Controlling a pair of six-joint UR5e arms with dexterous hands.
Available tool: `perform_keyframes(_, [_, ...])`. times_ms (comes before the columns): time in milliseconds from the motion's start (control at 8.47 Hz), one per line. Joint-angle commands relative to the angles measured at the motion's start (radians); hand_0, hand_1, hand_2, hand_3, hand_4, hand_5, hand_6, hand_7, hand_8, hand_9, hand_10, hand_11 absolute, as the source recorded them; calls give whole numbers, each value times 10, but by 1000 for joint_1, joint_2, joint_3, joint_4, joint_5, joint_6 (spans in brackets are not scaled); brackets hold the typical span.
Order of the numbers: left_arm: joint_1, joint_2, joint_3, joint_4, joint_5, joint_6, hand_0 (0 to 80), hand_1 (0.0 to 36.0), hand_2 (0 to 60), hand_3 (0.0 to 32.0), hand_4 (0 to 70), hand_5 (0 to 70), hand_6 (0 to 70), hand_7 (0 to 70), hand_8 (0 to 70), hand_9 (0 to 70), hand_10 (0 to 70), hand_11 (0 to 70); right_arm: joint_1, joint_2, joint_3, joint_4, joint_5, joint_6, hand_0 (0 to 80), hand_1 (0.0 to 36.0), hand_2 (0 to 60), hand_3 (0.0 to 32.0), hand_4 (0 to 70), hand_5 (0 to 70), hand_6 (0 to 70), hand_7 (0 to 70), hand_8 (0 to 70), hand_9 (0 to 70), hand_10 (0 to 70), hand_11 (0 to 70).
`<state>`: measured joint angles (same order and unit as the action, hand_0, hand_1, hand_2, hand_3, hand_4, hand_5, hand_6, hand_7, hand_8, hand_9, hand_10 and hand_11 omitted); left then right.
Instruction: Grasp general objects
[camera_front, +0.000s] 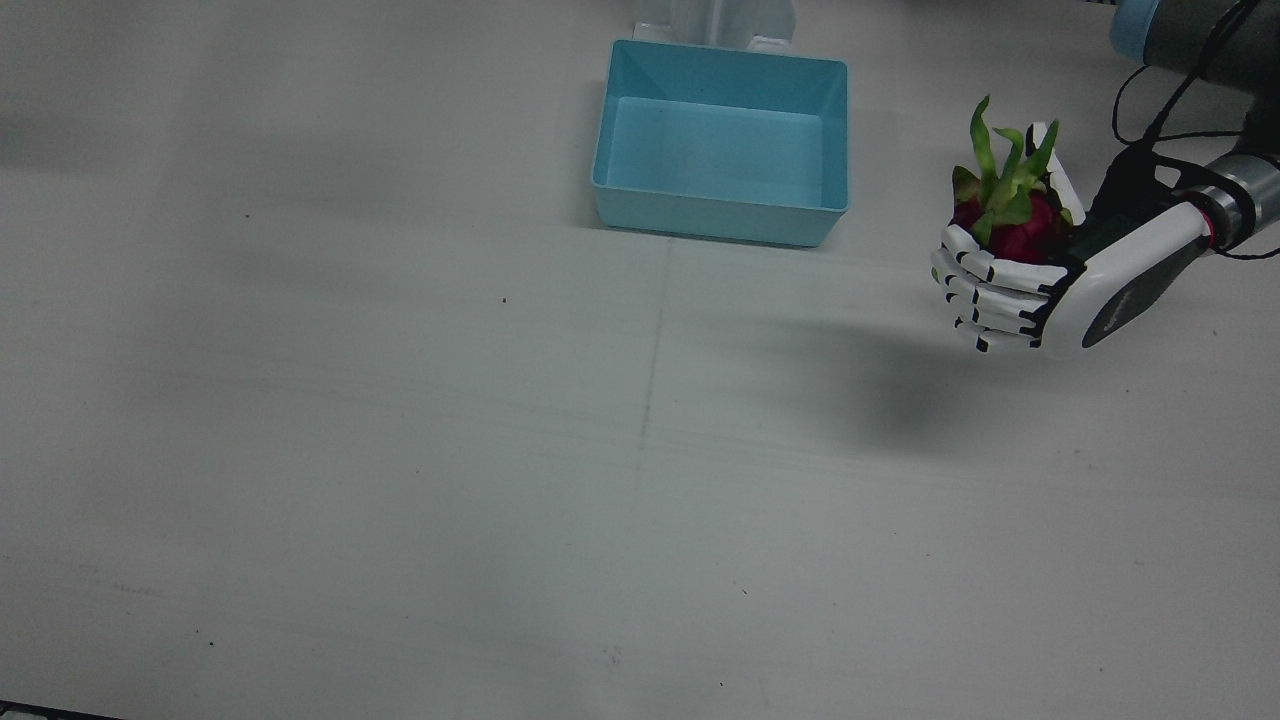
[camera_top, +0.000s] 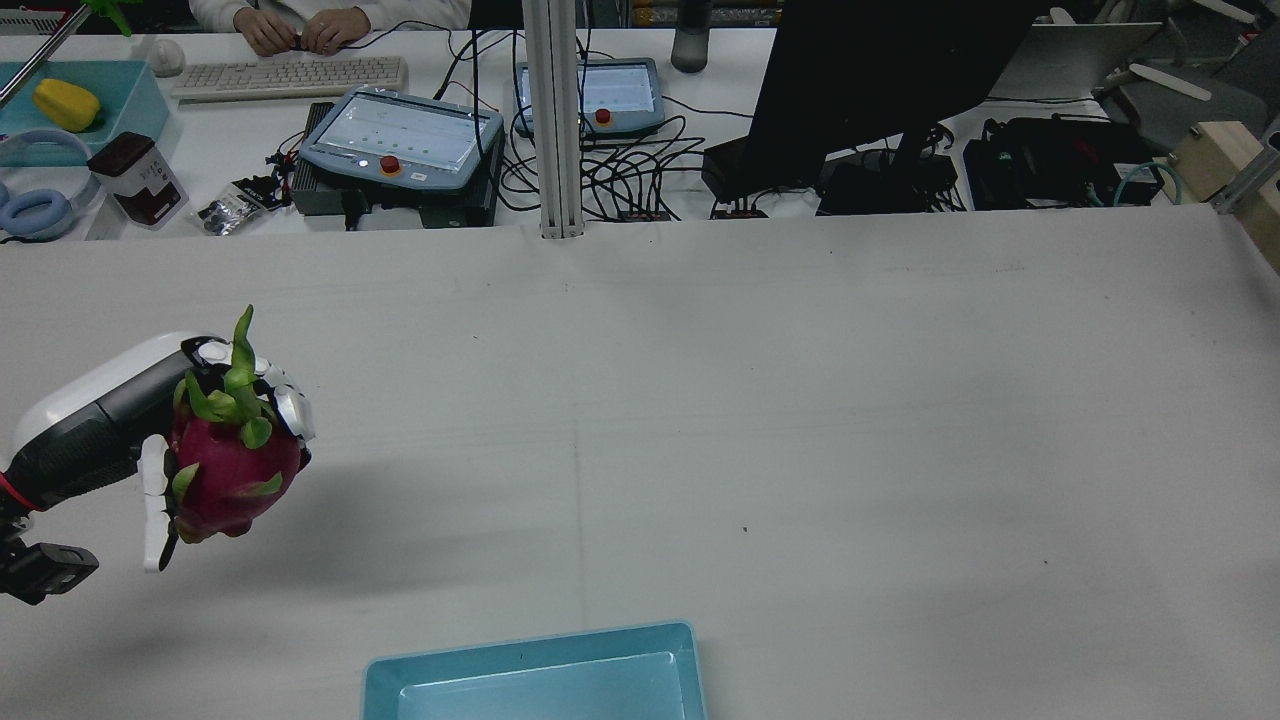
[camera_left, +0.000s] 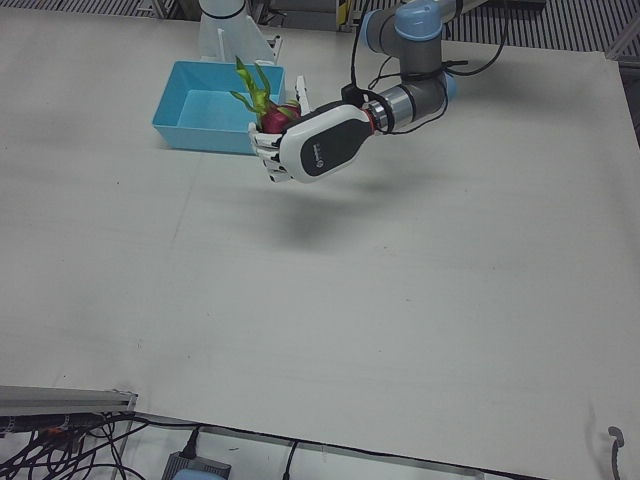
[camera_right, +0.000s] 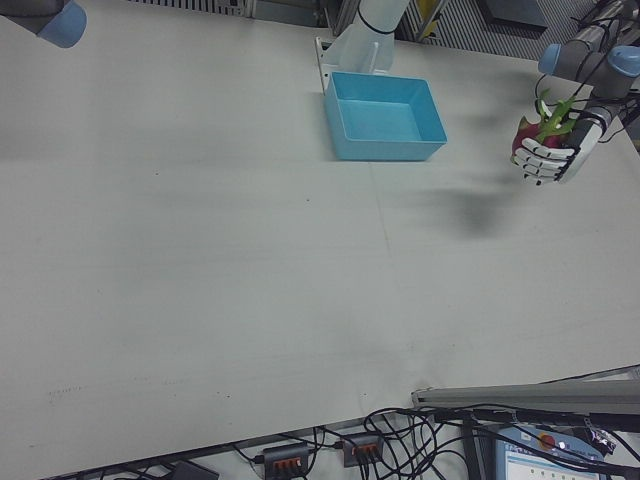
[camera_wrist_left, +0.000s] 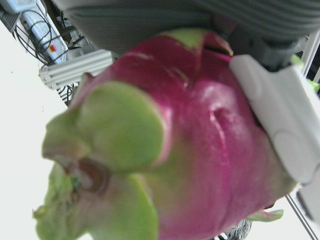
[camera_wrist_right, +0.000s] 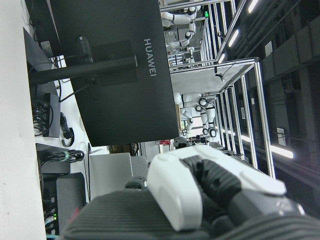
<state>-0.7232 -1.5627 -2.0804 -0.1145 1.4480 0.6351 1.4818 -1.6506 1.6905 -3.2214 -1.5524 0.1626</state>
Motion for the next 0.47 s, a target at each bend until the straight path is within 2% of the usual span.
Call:
perform_keyframes(0, [161, -57, -33, 61, 2, 11, 516, 161, 600, 0, 700, 700, 700, 700, 700, 700, 700, 700, 0, 0, 0, 0, 0, 0, 0, 0, 0, 0, 0, 0, 0, 0, 0, 0, 0, 0])
perform_keyframes(354, [272, -206, -75, 218, 3, 32, 511, 158, 600, 0, 700, 700, 700, 700, 700, 700, 700, 700, 0, 0, 0, 0, 0, 0, 0, 0, 0, 0, 0, 0, 0, 0, 0, 0, 0, 0])
